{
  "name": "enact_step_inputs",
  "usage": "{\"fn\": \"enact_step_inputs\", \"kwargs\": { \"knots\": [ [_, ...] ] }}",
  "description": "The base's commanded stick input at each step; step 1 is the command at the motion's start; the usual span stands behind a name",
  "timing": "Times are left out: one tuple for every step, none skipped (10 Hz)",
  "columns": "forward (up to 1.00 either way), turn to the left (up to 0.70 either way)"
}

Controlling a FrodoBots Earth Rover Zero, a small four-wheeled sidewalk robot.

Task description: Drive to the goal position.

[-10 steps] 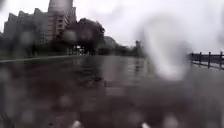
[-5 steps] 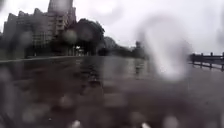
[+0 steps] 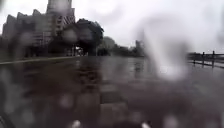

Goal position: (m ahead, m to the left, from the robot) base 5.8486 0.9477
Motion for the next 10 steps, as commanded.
{"fn": "enact_step_inputs", "kwargs": {
  "knots": [
    [0.7,0.0],
    [0.7,0.0],
    [0.7,0.0],
    [0.7,0.0],
    [0.7,0.0],
    [0.7,0.0],
    [0.7,0.0],
    [0.7,0.0],
    [0.7,0.0],
    [0.7,0.0]
  ]
}}
